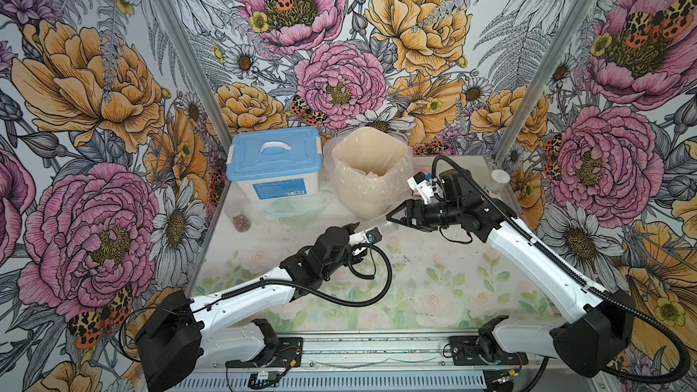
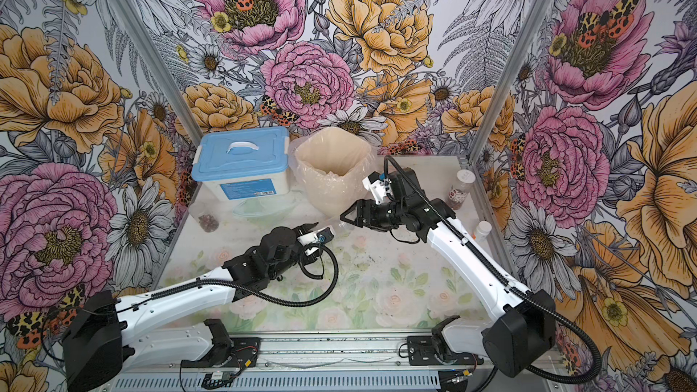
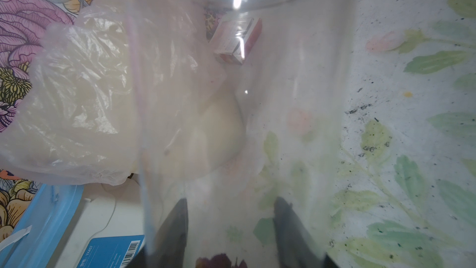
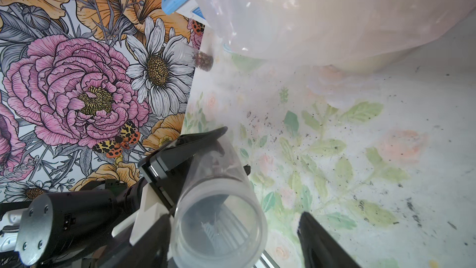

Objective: Empty the moldy dried flower tea in the jars
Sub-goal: Unscrew the lid from the jar.

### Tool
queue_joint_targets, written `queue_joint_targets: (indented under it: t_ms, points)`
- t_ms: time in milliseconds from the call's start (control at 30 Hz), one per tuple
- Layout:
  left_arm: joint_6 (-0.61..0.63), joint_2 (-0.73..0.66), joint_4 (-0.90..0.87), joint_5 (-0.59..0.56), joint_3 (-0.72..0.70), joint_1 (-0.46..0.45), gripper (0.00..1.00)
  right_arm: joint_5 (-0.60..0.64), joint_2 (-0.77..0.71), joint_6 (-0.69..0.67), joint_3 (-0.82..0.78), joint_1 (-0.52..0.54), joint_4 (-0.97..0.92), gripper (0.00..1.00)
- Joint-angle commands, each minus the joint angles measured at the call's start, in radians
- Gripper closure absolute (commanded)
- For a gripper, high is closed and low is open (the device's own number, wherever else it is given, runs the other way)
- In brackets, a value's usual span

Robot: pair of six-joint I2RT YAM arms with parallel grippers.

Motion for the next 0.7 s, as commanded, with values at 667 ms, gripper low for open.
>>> queue_joint_targets:
  t_ms: [667]
  points:
    - [-0.09, -0.034, 0.022, 0.167, -0.019, 0.035, 0.54, -0.015, -0.003, -0.143, 0.026, 0.042, 0.012, 0.55]
